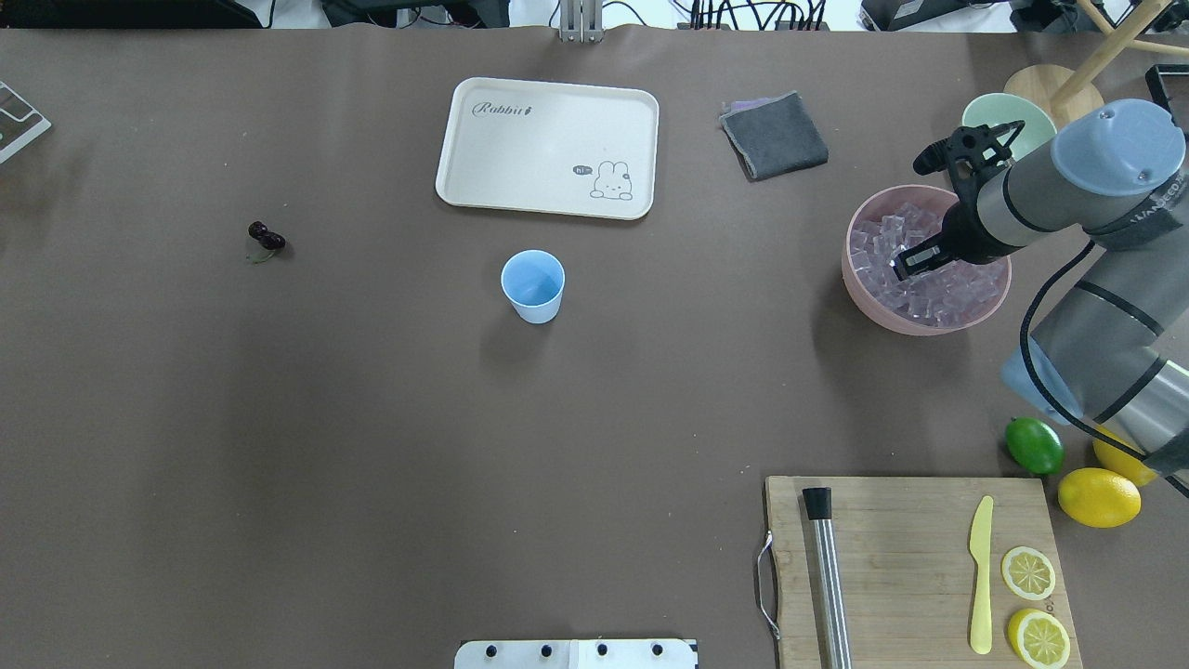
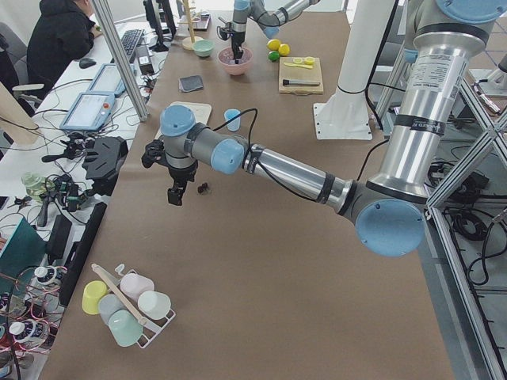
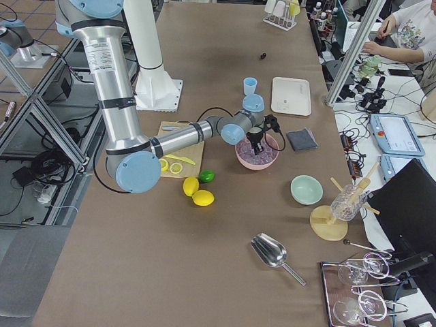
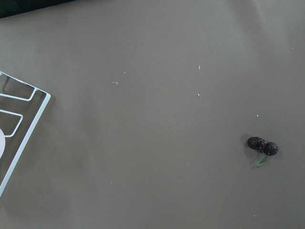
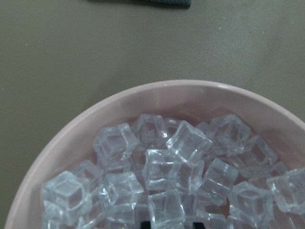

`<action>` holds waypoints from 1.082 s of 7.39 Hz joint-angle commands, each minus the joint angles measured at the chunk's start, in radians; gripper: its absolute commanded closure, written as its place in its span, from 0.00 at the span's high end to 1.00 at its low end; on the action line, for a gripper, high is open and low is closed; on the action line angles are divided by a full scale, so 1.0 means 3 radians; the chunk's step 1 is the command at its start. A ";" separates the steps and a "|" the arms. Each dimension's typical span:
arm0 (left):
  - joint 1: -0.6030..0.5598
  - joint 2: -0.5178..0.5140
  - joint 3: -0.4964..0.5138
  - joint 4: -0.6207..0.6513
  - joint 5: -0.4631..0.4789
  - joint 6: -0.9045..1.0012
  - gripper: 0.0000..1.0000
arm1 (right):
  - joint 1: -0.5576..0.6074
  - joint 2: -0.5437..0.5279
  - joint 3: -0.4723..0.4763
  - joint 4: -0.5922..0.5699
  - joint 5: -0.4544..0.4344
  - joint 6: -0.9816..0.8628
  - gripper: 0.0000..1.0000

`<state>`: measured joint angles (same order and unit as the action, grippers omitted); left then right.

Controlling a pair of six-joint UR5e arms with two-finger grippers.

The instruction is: Put ice and cherries in cup

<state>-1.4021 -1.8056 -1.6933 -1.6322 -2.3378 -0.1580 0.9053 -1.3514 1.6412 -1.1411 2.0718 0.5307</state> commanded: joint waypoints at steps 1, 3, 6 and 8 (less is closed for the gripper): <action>0.0000 0.0000 -0.0001 0.0000 0.0000 0.0000 0.98 | 0.0070 0.0010 0.0269 -0.0208 0.0053 0.0000 0.00; 0.0000 0.0000 -0.0001 0.0000 0.0000 0.0000 0.98 | 0.0076 0.0431 0.0517 -0.0943 0.0109 0.0142 0.00; 0.0000 0.0000 0.0030 0.0005 0.0000 0.0000 0.98 | -0.0668 0.1546 0.0390 -0.1405 -0.0379 0.1459 0.00; 0.0000 0.0000 0.0050 0.0005 0.0000 0.0005 0.98 | -0.1063 0.2130 -0.0094 -0.1453 -0.0834 0.1906 0.00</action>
<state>-1.4020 -1.8055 -1.6818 -1.6306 -2.3378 -0.1577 0.6666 -0.8229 1.6949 -1.5637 1.9122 1.0123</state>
